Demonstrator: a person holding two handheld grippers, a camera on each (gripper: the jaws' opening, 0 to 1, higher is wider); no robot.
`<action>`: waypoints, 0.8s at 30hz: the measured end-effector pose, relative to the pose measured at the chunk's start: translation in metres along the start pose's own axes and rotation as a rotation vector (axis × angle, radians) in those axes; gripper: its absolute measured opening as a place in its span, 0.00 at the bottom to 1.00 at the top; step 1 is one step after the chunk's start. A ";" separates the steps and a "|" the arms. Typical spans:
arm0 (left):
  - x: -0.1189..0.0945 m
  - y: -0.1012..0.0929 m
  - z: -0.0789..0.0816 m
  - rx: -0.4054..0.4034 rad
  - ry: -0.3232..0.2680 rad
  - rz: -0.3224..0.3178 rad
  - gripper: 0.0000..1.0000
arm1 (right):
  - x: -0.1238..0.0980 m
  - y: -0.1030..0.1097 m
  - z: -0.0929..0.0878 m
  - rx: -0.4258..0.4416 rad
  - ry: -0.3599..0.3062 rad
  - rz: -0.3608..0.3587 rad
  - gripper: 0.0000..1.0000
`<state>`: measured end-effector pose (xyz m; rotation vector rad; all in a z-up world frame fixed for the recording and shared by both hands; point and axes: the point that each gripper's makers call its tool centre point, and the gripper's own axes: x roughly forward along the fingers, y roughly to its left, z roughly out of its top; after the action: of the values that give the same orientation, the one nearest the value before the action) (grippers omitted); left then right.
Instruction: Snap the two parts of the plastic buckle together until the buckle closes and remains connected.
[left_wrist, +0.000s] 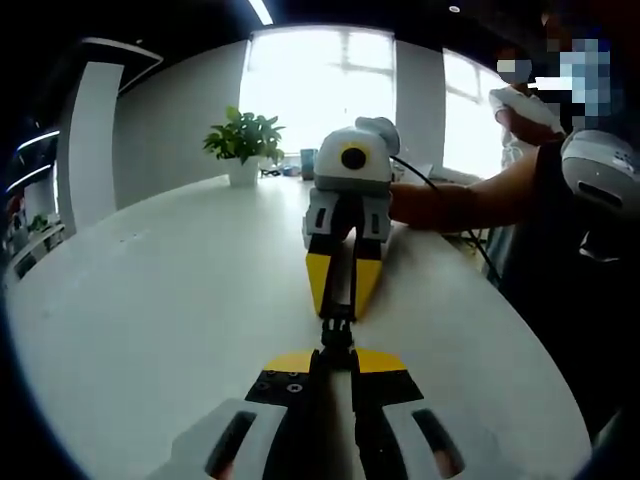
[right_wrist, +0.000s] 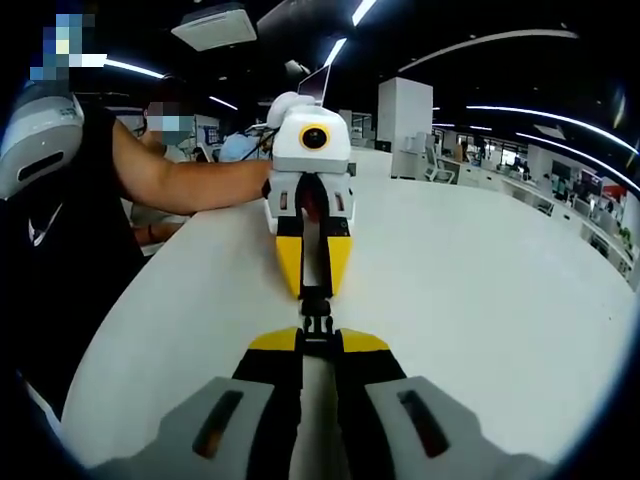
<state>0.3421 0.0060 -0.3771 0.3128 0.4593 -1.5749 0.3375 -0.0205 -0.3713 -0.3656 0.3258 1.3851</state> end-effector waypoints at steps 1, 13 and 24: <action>0.000 0.000 0.000 0.000 -0.001 -0.001 0.10 | 0.000 0.000 0.000 -0.001 -0.001 -0.001 0.11; 0.001 0.000 0.001 0.004 -0.005 -0.001 0.10 | 0.000 0.002 0.002 -0.005 -0.013 0.008 0.11; 0.003 0.000 0.002 0.009 -0.004 -0.002 0.10 | 0.002 0.002 0.002 -0.008 -0.006 0.009 0.11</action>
<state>0.3418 0.0029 -0.3767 0.3157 0.4496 -1.5795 0.3359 -0.0179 -0.3707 -0.3672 0.3166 1.3960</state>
